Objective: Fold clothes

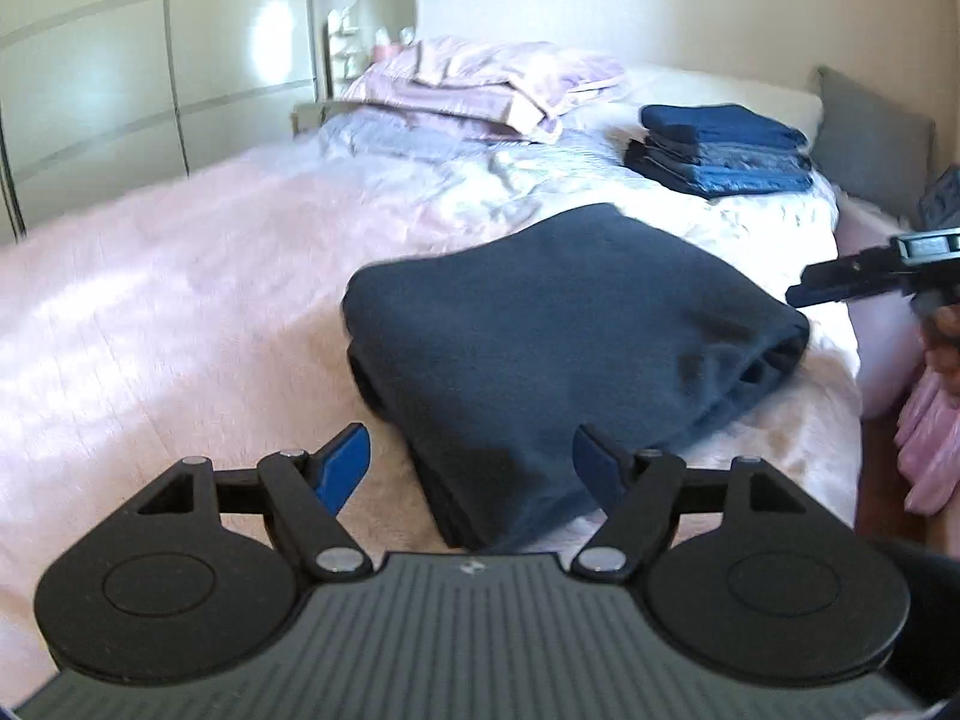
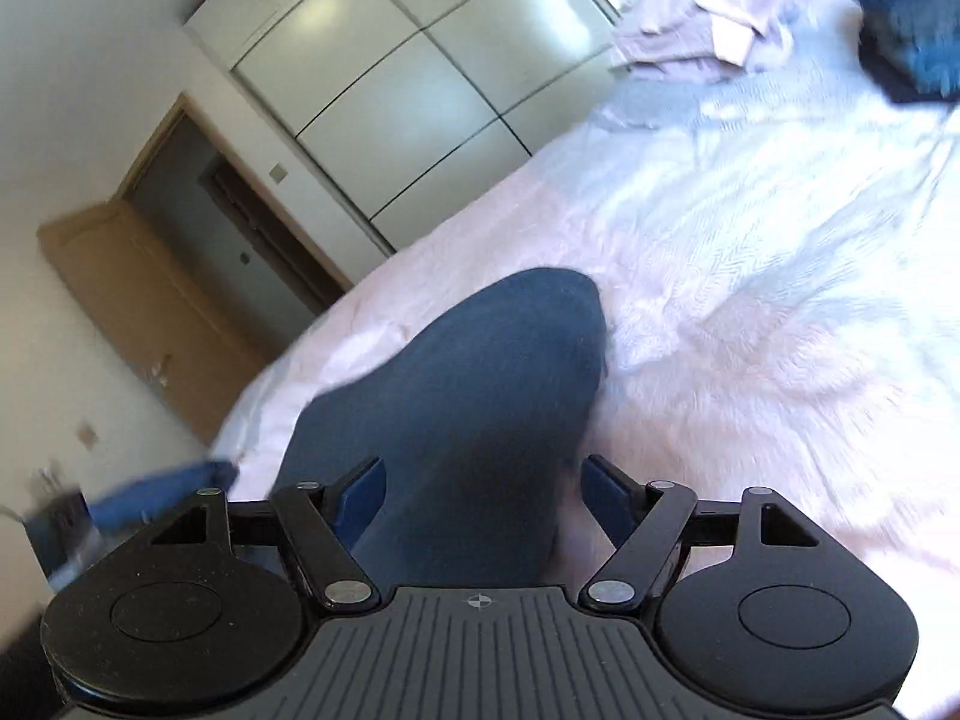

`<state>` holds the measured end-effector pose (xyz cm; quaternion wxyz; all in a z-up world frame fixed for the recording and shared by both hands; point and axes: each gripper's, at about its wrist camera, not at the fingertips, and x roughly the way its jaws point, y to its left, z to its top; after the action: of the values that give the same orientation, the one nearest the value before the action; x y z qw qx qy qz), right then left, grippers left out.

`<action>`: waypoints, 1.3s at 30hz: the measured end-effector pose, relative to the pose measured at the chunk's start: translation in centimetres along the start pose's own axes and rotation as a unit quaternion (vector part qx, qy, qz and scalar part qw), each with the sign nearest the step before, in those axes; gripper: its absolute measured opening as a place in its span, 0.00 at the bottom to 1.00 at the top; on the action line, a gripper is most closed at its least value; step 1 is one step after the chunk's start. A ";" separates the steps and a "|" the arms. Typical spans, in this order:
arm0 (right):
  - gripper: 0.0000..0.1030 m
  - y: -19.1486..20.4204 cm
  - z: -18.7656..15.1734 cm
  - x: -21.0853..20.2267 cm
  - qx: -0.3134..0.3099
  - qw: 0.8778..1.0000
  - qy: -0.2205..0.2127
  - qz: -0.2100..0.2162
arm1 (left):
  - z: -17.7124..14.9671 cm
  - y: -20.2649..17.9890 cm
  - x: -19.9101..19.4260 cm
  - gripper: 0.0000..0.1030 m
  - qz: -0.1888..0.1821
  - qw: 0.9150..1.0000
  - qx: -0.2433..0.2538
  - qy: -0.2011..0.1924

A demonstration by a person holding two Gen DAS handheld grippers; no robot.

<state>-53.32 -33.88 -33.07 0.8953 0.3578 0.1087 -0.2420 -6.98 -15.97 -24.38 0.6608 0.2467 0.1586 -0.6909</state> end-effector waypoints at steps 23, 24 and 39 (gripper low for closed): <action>0.42 8.0 -5.4 6.2 -0.355 0.926 0.074 -0.105 | 1.3 -1.5 4.8 0.32 -0.043 0.984 0.168 0.035; 0.42 7.9 -5.3 5.9 -0.345 0.930 0.076 -0.102 | 1.4 -1.5 4.6 0.33 -0.043 0.984 0.168 0.033; 0.38 8.3 1.6 4.4 -0.213 0.971 0.085 -0.074 | 2.8 -9.1 5.4 0.28 0.027 0.957 0.289 0.004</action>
<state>-45.26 -31.31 -28.65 0.9179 0.1696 0.2598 -0.2473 -16.41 -21.32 -26.06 0.5794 0.4338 -0.0517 -0.6881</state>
